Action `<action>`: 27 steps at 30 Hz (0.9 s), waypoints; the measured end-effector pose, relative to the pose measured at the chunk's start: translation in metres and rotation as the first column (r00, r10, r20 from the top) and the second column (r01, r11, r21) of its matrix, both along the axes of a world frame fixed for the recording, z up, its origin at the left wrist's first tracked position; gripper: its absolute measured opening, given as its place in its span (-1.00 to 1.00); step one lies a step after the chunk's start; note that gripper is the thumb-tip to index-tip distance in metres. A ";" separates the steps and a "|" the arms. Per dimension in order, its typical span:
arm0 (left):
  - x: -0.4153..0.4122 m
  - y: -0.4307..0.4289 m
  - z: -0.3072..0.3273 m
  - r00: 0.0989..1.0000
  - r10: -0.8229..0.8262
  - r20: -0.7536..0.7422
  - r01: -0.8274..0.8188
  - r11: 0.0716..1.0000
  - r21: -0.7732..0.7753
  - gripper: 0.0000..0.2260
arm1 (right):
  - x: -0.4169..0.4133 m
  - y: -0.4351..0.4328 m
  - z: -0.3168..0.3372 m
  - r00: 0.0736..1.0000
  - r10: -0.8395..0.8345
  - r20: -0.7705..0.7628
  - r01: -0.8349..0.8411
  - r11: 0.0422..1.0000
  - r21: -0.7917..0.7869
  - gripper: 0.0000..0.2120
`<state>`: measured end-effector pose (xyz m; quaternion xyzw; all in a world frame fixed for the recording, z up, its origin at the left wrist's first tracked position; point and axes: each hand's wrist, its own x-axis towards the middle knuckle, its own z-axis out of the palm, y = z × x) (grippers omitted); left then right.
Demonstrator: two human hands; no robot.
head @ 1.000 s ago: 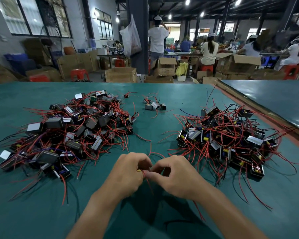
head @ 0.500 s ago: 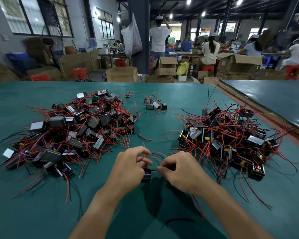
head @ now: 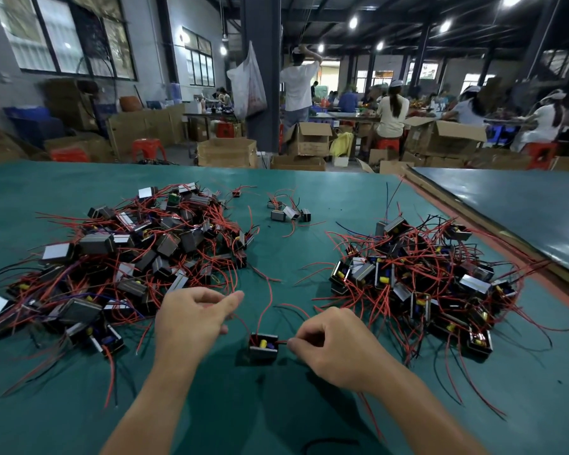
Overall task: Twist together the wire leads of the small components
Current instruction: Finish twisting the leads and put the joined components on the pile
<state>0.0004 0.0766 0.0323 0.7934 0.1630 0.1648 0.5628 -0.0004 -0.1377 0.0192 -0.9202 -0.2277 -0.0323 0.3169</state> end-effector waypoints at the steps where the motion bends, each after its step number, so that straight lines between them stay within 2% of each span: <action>1: 0.000 0.000 0.001 0.999 -0.041 0.016 0.043 0.993 -0.113 -0.79 | 0.000 0.000 0.000 1.000 0.000 -0.003 0.000 1.000 0.002 -0.70; 3: 0.001 -0.003 0.002 0.990 -0.137 0.022 0.139 0.959 -0.248 -0.82 | 0.000 0.000 0.001 1.000 -0.005 -0.017 0.005 1.000 0.006 -0.71; 5: 0.001 -0.010 0.000 0.977 -0.215 0.018 0.213 0.953 -0.217 -0.85 | 0.000 0.001 0.002 1.000 -0.013 -0.027 0.013 1.000 0.008 -0.69; 7: 0.001 -0.017 -0.007 0.965 -0.262 0.007 0.262 0.962 -0.072 -0.84 | -0.001 0.002 0.003 1.000 -0.017 -0.022 0.018 1.000 0.004 -0.68; 10: 0.000 -0.025 -0.016 0.964 -0.242 -0.108 0.262 0.932 0.251 -0.77 | -0.004 0.005 0.003 1.000 0.007 0.012 -0.007 1.000 0.027 -0.69; 14: 0.000 -0.025 -0.018 0.963 -0.193 -0.189 0.260 0.856 0.446 -0.85 | -0.010 0.009 0.005 0.996 0.062 0.063 -0.063 0.998 0.014 -0.61; 19: 0.003 -0.018 -0.018 0.959 -0.166 -0.229 0.256 0.854 0.452 -0.77 | -0.012 0.007 0.009 0.998 0.053 0.042 -0.052 0.998 -0.028 -0.54; 24: 0.006 -0.014 -0.022 0.960 -0.164 -0.226 0.225 0.933 0.280 -0.79 | -0.014 0.007 0.011 0.999 0.046 0.015 -0.046 0.999 -0.016 -0.50; 27: 0.008 -0.012 -0.024 0.970 -0.100 -0.221 0.165 0.939 0.302 -0.71 | -0.013 0.005 0.012 0.999 0.042 -0.010 -0.042 0.999 -0.011 -0.49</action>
